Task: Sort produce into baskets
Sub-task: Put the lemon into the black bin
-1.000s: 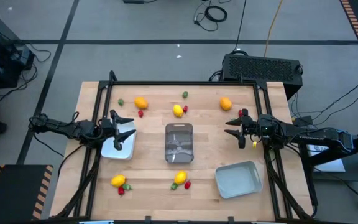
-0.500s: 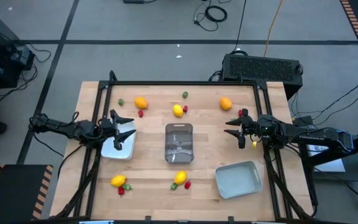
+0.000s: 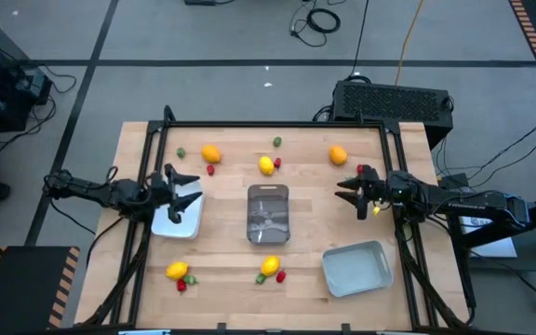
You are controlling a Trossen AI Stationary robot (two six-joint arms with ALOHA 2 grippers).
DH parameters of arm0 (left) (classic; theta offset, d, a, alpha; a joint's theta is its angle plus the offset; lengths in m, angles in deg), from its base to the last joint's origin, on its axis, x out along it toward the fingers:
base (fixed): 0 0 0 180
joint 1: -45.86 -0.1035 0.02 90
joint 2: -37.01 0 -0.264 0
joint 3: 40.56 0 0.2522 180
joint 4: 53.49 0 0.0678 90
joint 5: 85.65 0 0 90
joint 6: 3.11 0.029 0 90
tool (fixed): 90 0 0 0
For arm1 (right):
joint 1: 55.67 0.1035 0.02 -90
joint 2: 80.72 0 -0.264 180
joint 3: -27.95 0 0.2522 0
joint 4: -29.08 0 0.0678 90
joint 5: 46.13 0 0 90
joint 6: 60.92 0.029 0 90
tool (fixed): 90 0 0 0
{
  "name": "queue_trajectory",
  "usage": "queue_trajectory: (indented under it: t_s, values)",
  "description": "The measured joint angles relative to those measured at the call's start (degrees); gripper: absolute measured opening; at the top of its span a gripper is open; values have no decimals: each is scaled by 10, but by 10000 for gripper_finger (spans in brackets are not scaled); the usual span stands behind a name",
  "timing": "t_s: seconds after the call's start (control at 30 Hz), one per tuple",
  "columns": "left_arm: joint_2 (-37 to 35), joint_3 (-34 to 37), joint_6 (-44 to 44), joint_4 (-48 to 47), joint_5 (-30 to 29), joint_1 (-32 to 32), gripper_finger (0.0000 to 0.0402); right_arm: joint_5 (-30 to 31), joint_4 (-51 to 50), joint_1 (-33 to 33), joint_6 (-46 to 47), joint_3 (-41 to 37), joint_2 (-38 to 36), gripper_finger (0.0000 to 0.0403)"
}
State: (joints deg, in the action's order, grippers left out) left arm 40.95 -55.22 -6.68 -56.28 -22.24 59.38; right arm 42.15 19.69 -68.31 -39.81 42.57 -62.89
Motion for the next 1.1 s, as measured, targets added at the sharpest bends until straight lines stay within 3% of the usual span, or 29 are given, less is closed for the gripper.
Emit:
queue_trajectory:
  t_s: [0.4, 0.7, 0.87, 1.0, 1.1]
  values:
    - [0, 0, 55, 130, -22, -2, 262, -4, 70, 5, 134, 0, 0, 171]
    - [0, 0, 54, 158, -24, -2, 262, -14, 244, 76, 94, 0, 18, 171]
    - [5, 0, 24, 164, -23, -2, 262, 3, 289, 109, 70, 0, 54, 171]
    - [23, 0, -7, 156, 18, -2, 262, 57, 312, 132, 72, 0, 101, 171]
    - [50, -10, -34, 153, 66, -2, 262, 63, 330, 147, 72, 16, 146, 171]
